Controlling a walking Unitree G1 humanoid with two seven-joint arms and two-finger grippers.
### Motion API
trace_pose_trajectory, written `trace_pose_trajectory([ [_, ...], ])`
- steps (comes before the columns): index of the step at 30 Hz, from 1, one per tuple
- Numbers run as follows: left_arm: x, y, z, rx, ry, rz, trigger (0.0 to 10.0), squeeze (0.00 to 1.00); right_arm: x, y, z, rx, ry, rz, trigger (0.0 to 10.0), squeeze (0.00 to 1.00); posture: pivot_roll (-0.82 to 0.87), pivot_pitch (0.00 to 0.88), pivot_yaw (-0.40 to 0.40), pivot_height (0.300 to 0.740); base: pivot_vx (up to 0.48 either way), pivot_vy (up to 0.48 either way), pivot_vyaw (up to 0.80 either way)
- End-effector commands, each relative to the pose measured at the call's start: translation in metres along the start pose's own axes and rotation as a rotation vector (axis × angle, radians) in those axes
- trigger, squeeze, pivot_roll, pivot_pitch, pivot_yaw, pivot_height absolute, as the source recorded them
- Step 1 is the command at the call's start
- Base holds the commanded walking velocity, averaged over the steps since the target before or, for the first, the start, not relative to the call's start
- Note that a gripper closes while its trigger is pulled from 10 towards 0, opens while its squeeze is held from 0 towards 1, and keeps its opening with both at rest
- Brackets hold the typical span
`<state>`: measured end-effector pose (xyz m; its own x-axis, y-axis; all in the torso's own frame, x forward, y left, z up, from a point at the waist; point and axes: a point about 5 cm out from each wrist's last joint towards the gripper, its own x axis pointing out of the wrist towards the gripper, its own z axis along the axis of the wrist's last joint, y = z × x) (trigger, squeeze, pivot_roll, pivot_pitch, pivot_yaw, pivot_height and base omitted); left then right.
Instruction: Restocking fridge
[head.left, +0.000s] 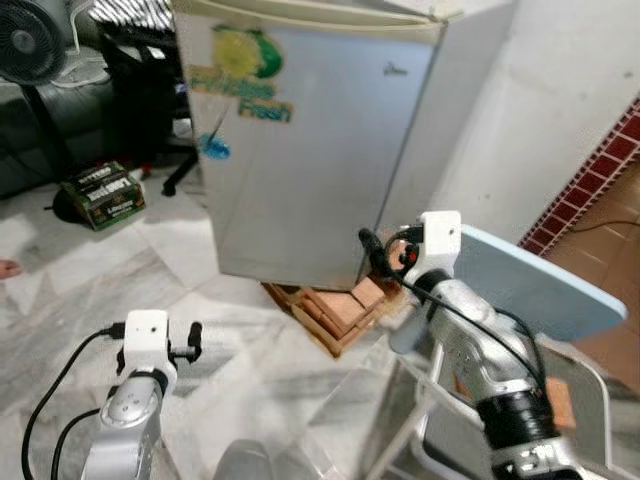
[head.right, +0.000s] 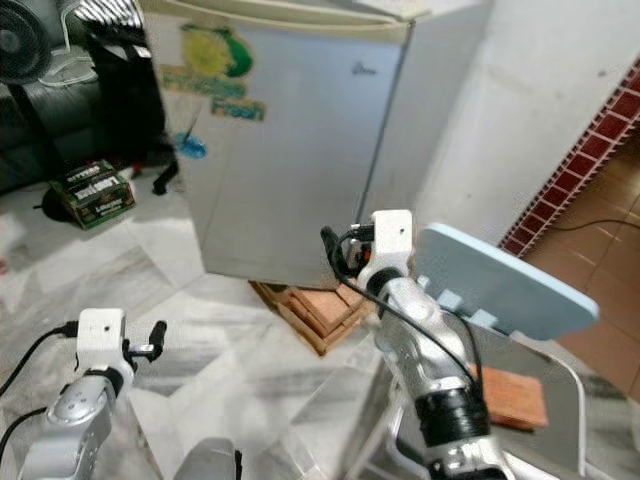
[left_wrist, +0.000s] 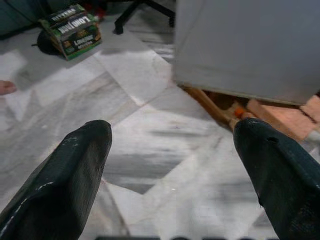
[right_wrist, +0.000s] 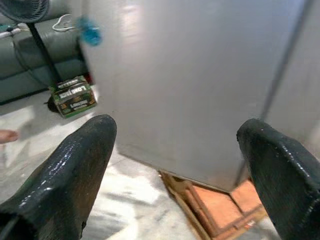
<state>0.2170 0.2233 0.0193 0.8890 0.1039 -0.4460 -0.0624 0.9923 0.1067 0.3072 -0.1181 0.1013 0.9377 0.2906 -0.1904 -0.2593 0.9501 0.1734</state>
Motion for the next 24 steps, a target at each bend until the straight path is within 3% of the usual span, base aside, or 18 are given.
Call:
trace_pose_trajectory([
  [1, 0.001, -0.005, 0.008, 0.006, -0.035, -0.025, 10.0, 0.0, 0.0, -0.009, 0.005, -0.02, -0.024, -0.04, 10.0, 0.0, 0.19, 0.0, -0.072, 0.74, 0.0, 0.48, -0.8],
  [4, 0.0, -0.005, 0.009, -0.003, -0.048, -0.033, 10.0, 0.0, 0.001, -0.009, 0.006, -0.028, -0.033, -0.044, 10.0, 0.0, 0.19, 0.0, -0.072, 0.74, 0.0, 0.48, -0.56],
  [14, -0.001, -0.006, 0.009, -0.009, -0.069, -0.046, 10.0, 0.0, 0.0, -0.017, -0.005, -0.034, -0.013, -0.112, 10.0, 0.0, 0.18, 0.0, -0.072, 0.74, 0.0, 0.48, 0.0],
  [20, 0.001, -0.007, 0.019, 0.008, -0.118, -0.073, 10.0, 0.0, 0.001, -0.02, -0.005, -0.049, -0.013, -0.14, 10.0, 0.0, 0.18, 0.0, -0.069, 0.74, 0.0, 0.48, 0.0],
  [24, 0.001, -0.01, 0.026, -0.025, -0.155, -0.12, 10.0, 0.0, 0.003, -0.02, -0.005, -0.059, -0.01, -0.15, 10.0, 0.0, 0.18, 0.0, -0.068, 0.74, 0.0, 0.48, -0.13],
])
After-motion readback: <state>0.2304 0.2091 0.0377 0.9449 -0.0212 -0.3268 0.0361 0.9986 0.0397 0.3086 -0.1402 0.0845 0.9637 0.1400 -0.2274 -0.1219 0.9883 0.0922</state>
